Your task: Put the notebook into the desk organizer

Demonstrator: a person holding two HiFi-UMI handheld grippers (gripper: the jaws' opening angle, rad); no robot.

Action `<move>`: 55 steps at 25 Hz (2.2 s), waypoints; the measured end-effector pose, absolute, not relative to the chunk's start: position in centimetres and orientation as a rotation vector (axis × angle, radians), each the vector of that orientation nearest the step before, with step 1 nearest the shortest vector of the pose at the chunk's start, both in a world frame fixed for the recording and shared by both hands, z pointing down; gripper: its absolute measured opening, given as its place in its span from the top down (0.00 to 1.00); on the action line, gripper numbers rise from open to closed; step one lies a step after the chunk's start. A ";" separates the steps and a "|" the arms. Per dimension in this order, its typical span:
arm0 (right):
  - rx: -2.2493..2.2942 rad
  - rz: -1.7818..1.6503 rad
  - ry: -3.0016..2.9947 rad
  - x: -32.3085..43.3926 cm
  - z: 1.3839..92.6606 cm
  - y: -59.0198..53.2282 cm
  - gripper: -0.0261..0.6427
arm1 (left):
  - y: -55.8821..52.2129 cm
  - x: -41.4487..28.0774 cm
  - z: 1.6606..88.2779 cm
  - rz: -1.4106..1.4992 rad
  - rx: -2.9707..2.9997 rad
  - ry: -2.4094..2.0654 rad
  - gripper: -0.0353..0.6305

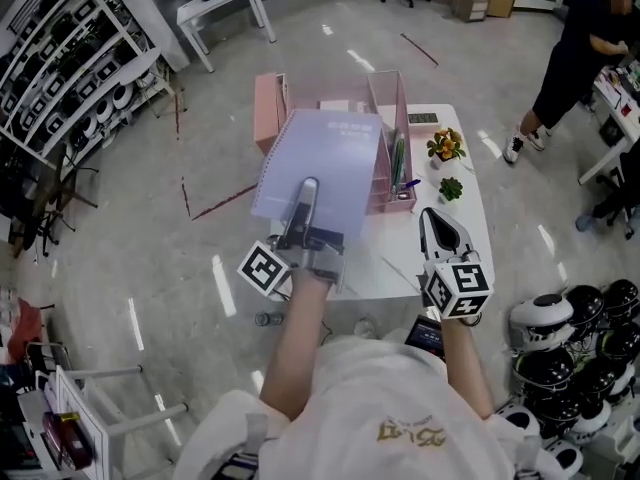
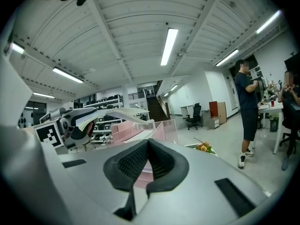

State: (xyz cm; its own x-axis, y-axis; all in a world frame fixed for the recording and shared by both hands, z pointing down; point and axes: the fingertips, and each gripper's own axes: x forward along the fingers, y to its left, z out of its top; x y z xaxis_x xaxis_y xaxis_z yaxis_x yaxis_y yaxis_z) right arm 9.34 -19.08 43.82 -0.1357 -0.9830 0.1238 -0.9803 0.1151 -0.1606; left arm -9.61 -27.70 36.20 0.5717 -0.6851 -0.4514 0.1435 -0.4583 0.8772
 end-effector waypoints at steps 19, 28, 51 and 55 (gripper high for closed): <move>-1.960 -0.383 2.486 14.6 44.7 -26.8 0.94 | -34.3 -5.6 39.2 -1.079 1.720 -0.591 0.86; -1.908 -0.420 2.540 14.9 45.6 -29.3 0.94 | -35.7 -5.3 41.8 -1.055 1.669 -0.686 0.86; -1.807 -0.520 2.594 14.2 47.9 -31.4 0.94 | -40.1 -0.4 46.4 -0.447 1.793 -0.946 0.31; -1.797 -0.547 2.587 14.3 48.2 -31.6 0.94 | -39.3 0.6 47.2 -0.226 1.900 -0.936 0.32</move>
